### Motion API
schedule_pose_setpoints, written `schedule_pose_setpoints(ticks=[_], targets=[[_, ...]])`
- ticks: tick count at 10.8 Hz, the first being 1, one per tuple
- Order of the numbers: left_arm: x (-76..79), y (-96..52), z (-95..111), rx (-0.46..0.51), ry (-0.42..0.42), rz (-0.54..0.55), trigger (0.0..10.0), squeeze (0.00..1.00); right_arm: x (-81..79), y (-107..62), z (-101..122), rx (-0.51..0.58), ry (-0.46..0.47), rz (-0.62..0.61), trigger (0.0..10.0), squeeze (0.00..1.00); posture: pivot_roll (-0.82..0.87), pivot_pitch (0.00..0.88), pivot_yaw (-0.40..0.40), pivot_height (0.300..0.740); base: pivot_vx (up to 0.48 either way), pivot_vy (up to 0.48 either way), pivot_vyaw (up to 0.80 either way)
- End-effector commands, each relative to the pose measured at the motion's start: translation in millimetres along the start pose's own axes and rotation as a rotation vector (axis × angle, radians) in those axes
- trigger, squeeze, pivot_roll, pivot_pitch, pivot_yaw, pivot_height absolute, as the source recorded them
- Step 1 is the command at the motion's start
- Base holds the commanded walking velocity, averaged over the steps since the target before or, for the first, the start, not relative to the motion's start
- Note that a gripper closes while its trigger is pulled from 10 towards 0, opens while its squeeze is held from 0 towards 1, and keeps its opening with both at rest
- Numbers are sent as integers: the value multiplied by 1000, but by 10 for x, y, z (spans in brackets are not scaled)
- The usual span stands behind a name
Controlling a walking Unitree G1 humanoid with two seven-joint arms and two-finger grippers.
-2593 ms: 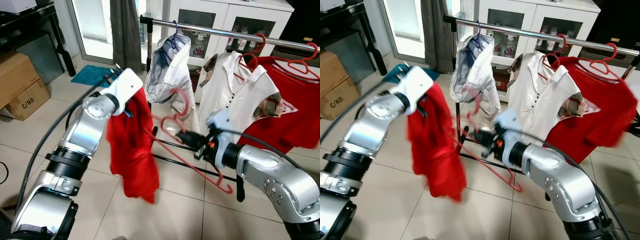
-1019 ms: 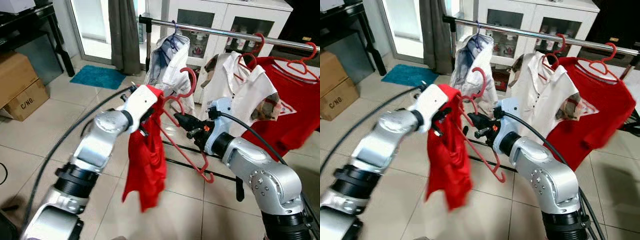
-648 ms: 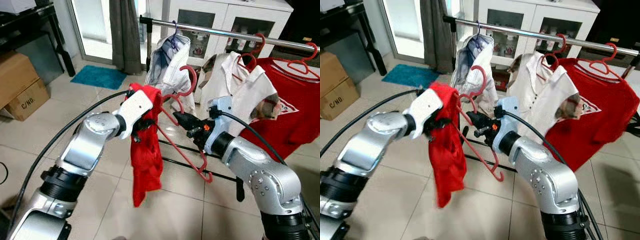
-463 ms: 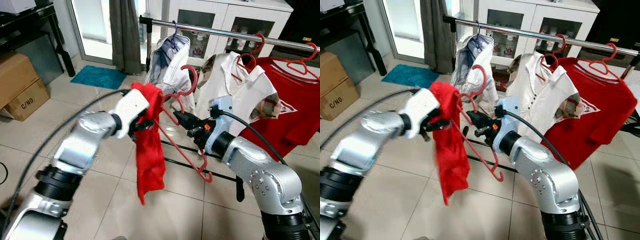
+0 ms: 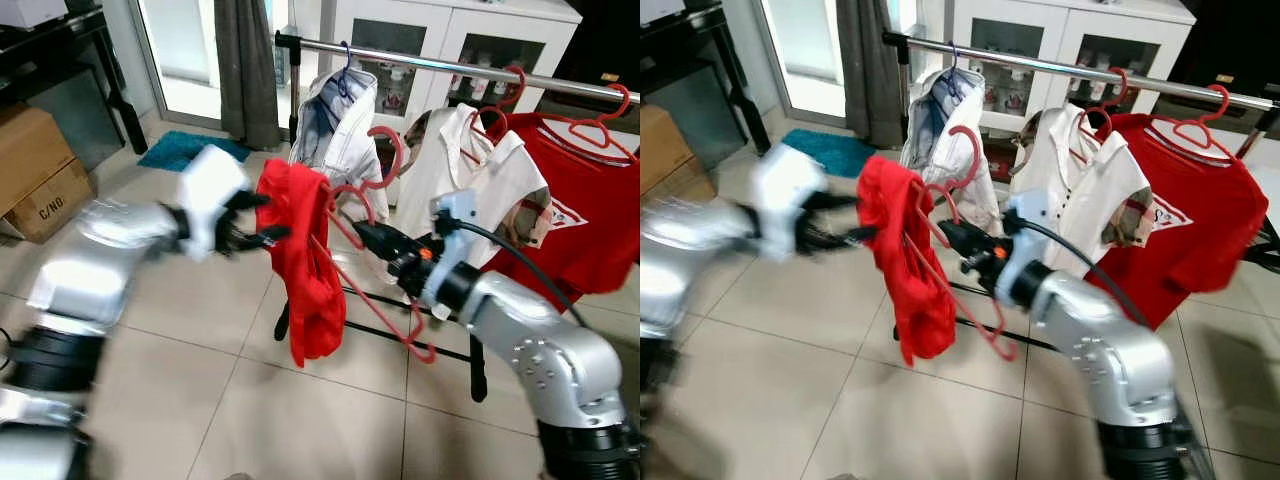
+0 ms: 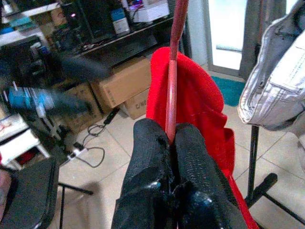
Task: Hang hanger
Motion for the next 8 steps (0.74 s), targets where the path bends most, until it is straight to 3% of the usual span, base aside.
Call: schedule_pose_setpoints(ticks=[1,3,4,6,7,8], targets=[[-70,-130,154,36,43,-20,10000,1000,-27,-38,112,60,-36,44,10000,0,-122,0,-6,740,0,0,0],[-165,-327,238,41,62,-83,10000,1000,-76,-93,145,53,-104,129,10000,0,-112,0,-2,740,0,0,0],[-248,-512,221,-2,65,-167,10000,1000,-133,-174,201,56,-177,234,10000,0,-112,0,-2,740,0,0,0],[-256,-556,196,-33,82,-236,10000,1000,-185,-235,267,73,-219,317,10000,0,-101,0,-1,740,0,0,0],[-277,-596,147,-81,135,-292,10000,0,-253,-282,326,89,-252,397,10000,0,-101,0,-1,740,0,0,0],[-276,-612,138,-89,154,-343,10000,0,-299,-313,345,94,-268,448,10000,0,-101,0,-1,740,0,0,0]])
Point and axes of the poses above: a point about 5 cm out from each wrist's last joint towards the gripper, its own y axis pointing out of the wrist towards the gripper, its own z axis along the axis of the wrist's last joint, x = y × z, the point moved 3 cm from there along y, pointing out of the wrist towards the gripper, and after that the axes turned 13 degrees about -y, right-handed, at the moved point
